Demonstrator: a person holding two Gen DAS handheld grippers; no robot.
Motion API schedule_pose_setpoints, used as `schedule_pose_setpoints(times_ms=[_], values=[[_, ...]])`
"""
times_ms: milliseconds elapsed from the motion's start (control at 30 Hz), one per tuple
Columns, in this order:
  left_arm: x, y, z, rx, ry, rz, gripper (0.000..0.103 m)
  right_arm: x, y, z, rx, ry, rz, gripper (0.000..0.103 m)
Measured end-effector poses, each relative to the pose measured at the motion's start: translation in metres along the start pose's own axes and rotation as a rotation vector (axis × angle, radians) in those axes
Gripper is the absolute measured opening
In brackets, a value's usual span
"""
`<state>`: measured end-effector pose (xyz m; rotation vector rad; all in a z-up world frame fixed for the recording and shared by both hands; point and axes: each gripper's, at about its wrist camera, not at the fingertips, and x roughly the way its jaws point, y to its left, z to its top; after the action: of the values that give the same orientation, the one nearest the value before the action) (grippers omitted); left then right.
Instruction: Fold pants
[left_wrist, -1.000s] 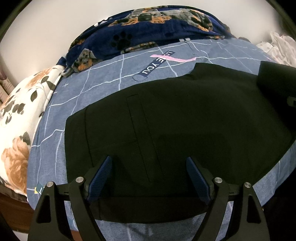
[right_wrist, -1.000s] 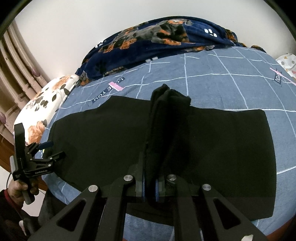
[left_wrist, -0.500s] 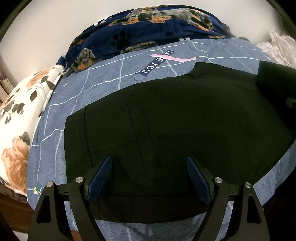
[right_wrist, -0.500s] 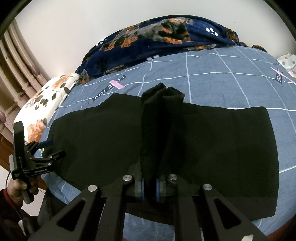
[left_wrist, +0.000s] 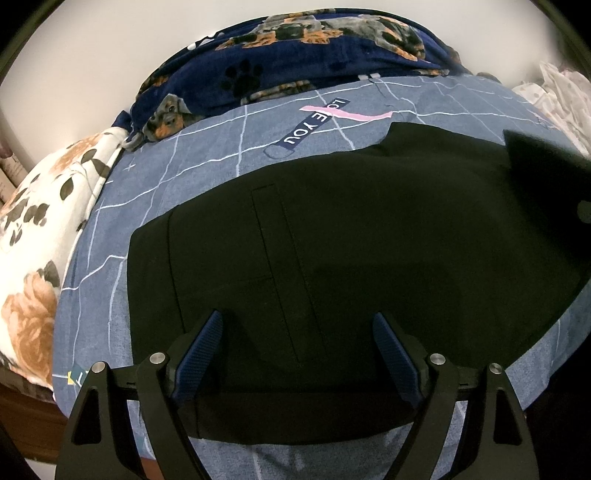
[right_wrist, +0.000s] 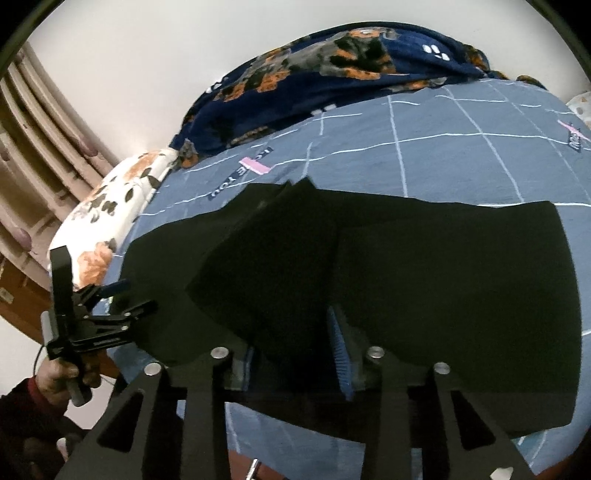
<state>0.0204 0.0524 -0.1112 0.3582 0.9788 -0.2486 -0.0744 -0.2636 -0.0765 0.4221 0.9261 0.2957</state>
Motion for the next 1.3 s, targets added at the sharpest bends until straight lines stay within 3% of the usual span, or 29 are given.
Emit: schedule_pose_setpoints(times_ms=[167, 233, 267, 400, 533, 700, 800, 867, 933, 967, 1067, 1233, 1300], values=[[0.0, 0.0, -0.001, 0.001, 0.001, 0.001, 0.084, 0.007, 0.002, -0.004, 0.038, 0.036, 0.105, 0.051], [0.0, 0.0, -0.002, 0.001, 0.001, 0.001, 0.084, 0.01, 0.002, -0.007, 0.059, 0.055, 0.149, 0.063], [0.0, 0.0, -0.001, 0.0, 0.002, 0.001, 0.084, 0.013, 0.001, -0.008, 0.082, 0.069, 0.187, 0.065], [0.0, 0.0, 0.0, 0.0, 0.002, 0.001, 0.085, 0.025, -0.009, -0.013, 0.188, 0.139, 0.295, 0.068], [0.0, 0.0, 0.0, 0.001, 0.002, 0.002, 0.085, 0.027, -0.027, -0.015, 0.317, 0.153, 0.4, 0.068], [-0.002, 0.001, -0.001, -0.001, -0.009, 0.006, 0.085, 0.005, -0.05, -0.01, 0.411, 0.087, 0.467, 0.069], [-0.008, 0.003, 0.0, -0.004, -0.039, -0.007, 0.085, -0.032, -0.077, 0.002, 0.423, -0.036, 0.398, 0.068], [-0.013, 0.002, 0.001, -0.006, -0.058, -0.025, 0.085, -0.062, -0.111, 0.008, 0.444, -0.14, 0.299, 0.062], [-0.017, -0.001, 0.0, 0.0, -0.067, -0.042, 0.085, -0.075, -0.139, 0.013, 0.466, -0.16, 0.209, 0.023], [-0.018, -0.003, 0.001, 0.003, -0.067, -0.048, 0.085, -0.078, -0.15, 0.016, 0.475, -0.161, 0.18, 0.018], [-0.02, -0.011, 0.004, 0.017, -0.059, -0.061, 0.085, -0.082, -0.175, 0.023, 0.48, -0.161, 0.134, 0.017], [-0.025, -0.024, 0.005, 0.058, -0.066, -0.042, 0.085, -0.06, -0.179, 0.043, 0.417, -0.12, 0.12, 0.016], [-0.025, -0.027, 0.005, 0.064, -0.06, -0.039, 0.085, -0.05, -0.182, 0.049, 0.391, -0.097, 0.077, 0.016]])
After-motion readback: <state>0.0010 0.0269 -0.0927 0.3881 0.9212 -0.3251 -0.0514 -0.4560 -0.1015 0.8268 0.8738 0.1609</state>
